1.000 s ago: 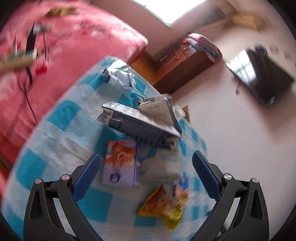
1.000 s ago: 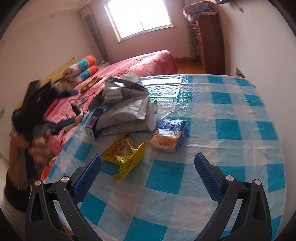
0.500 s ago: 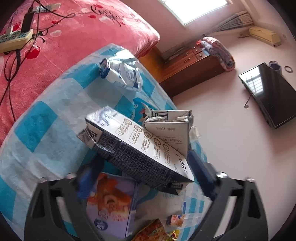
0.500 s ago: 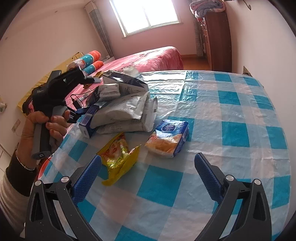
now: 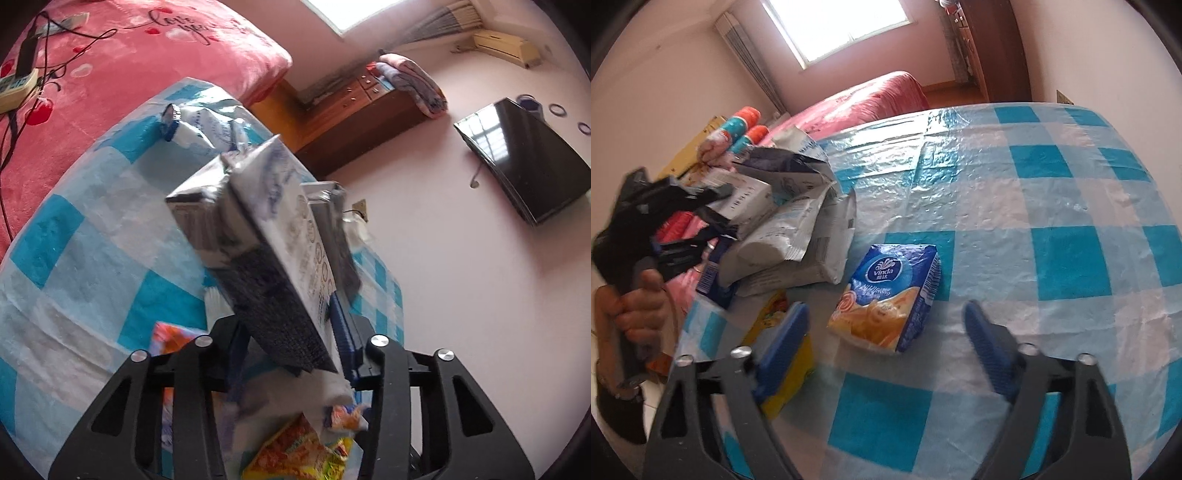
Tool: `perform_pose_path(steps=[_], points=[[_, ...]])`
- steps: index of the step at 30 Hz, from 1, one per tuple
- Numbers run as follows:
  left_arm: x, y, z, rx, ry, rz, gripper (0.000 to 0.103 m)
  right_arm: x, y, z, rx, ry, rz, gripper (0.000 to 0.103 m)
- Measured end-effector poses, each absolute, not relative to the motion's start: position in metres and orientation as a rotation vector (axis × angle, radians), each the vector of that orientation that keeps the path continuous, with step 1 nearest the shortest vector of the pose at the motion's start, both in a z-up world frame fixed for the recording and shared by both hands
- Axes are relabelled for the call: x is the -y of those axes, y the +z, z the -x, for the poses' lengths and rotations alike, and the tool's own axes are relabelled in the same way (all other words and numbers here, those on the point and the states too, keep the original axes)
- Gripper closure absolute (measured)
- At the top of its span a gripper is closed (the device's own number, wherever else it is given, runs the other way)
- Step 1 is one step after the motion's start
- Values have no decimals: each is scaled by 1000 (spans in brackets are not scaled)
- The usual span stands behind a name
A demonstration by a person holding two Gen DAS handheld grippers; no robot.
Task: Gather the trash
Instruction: 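Grasp the crumpled white milk carton with the left gripper, then grasp the blue Vinda tissue pack with the right gripper while the left lifts the carton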
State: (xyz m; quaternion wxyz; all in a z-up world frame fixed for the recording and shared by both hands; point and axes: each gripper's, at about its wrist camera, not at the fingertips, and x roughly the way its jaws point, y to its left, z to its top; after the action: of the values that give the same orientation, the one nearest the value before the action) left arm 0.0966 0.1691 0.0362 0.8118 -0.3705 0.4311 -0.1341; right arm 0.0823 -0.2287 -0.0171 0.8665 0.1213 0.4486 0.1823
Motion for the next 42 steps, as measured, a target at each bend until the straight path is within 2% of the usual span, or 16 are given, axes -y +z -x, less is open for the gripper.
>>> perform_pose_path(steps=[4, 9, 19, 28, 36, 42], points=[[-165, 45, -78, -911, -332, 772, 70, 219, -20, -89, -941, 357, -220, 21], [-156, 53, -58, -916, -375, 741, 70, 206, -22, -92, -925, 321, -147, 22], [-137, 63, -18, -903, -436, 667, 70, 202, -26, -77, -893, 259, -20, 51], [-129, 71, 18, -889, -443, 569, 70, 215, -23, -57, -885, 273, -72, 63], [-124, 65, 46, -897, -439, 501, 70, 220, -19, -34, -886, 278, -71, 68], [-124, 62, 68, -901, -449, 478, 70, 228, -20, -7, -943, 347, -80, 65]])
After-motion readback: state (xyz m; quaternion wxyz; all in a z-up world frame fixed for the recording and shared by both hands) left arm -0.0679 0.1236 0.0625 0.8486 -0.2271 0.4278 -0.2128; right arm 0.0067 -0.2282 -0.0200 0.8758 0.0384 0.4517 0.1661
